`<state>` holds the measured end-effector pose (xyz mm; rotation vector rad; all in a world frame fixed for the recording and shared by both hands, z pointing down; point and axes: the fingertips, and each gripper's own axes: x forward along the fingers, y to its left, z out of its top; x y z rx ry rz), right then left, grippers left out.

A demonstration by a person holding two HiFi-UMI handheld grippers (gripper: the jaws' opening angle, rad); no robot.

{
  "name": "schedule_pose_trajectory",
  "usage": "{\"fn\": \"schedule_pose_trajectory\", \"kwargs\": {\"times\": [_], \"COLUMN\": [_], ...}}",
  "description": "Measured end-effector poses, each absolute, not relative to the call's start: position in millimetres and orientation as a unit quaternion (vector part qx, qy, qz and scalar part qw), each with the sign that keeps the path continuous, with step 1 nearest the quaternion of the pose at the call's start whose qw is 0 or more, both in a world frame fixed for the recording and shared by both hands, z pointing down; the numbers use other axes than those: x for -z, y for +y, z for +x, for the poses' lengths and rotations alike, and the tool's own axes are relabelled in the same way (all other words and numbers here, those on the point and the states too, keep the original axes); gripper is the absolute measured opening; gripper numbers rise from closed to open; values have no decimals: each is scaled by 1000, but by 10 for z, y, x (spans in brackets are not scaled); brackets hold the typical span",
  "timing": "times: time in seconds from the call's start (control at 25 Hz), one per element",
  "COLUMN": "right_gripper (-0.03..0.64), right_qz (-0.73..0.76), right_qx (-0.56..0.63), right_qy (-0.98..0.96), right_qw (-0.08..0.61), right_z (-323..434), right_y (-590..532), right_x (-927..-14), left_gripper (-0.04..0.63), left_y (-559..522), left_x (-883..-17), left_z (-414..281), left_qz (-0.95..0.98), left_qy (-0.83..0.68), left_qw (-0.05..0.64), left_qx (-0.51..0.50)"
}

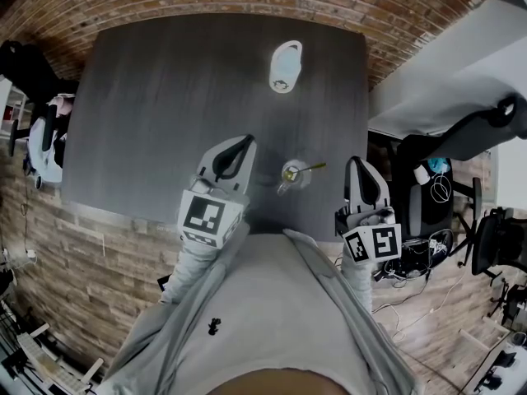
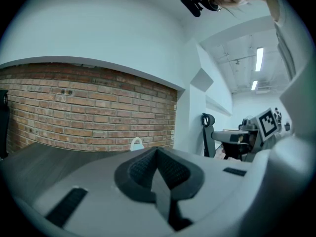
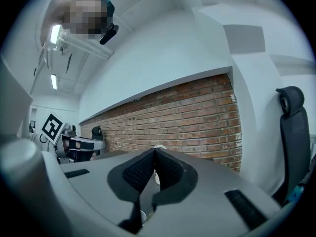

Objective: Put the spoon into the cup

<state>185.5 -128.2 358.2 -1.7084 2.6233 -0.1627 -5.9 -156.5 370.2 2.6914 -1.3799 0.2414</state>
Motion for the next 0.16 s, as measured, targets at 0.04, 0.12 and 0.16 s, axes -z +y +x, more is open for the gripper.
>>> {"fn": "schedule_pose_trajectory", "kwargs": {"times": [0.04, 0.12, 0.16], "right_gripper": [17, 17, 17], "right_qz": [-544, -543, -543], "right_qx": [52, 51, 51], "right_qy": [837, 838, 838], "right_qw": [3, 3, 2], "right_z": [1851, 1843, 1838], "right_y": [-1284, -1288, -1289], "right_x": [-3581, -3581, -3580], "left_gripper": [20, 20, 20], "left_y": [-1567, -1570, -1571], "left_x": [-3699, -3692, -3689], "left_z": [-58, -59, -60], "left_qz": [886, 887, 887], "left_qy": [-453, -453, -452], "left_qw": [53, 52, 52], "left_qx": [-80, -80, -80]}}
